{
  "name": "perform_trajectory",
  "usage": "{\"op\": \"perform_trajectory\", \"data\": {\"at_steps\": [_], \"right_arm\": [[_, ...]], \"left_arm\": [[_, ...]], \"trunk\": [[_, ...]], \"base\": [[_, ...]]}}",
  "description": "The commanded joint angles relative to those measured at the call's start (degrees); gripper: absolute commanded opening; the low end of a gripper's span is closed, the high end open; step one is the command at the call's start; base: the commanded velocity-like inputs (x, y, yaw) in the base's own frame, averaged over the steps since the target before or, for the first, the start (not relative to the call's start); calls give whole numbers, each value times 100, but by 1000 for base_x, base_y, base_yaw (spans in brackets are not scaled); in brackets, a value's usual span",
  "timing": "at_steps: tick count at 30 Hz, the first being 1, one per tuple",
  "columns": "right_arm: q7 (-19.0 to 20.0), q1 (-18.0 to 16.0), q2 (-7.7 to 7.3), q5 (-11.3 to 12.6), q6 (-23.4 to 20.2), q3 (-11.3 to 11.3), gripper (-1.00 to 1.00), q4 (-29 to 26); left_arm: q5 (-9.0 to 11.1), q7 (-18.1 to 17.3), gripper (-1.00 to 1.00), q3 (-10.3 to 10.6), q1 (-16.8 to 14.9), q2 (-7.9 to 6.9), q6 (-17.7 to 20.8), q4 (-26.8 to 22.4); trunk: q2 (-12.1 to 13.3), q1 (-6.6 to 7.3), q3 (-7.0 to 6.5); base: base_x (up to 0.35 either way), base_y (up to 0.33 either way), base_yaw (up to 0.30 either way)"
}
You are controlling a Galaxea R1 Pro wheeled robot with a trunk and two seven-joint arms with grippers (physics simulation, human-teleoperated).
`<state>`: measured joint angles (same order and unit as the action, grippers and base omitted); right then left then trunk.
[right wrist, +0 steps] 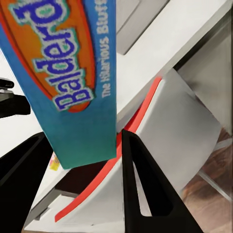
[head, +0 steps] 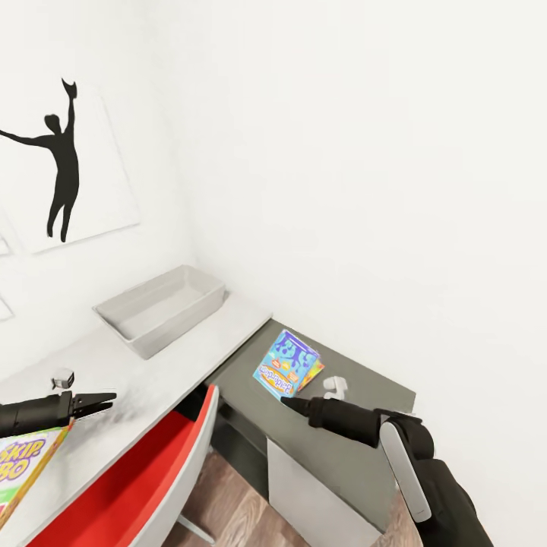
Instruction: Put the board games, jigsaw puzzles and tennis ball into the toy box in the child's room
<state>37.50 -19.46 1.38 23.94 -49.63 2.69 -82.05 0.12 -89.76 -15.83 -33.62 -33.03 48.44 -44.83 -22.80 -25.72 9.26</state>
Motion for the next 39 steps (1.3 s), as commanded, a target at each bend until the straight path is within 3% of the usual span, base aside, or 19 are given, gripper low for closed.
{"op": "perform_trajectory", "data": {"at_steps": [1,20,39], "right_arm": [[12,-5,3,23,-37,-6,-100,-4],[12,-5,2,23,-37,-4,-100,-4],[-16,-5,3,22,17,-4,-100,38]], "left_arm": [[-3,-24,100,1,-4,-2,61,-1],[-3,-24,100,2,-4,-1,59,0],[-3,-24,100,1,-4,-2,60,0]], "trunk": [[-11,-7,12],[-11,-7,12],[-11,-7,12]], "base": [[328,32,0],[310,90,182],[22,1,9]]}}
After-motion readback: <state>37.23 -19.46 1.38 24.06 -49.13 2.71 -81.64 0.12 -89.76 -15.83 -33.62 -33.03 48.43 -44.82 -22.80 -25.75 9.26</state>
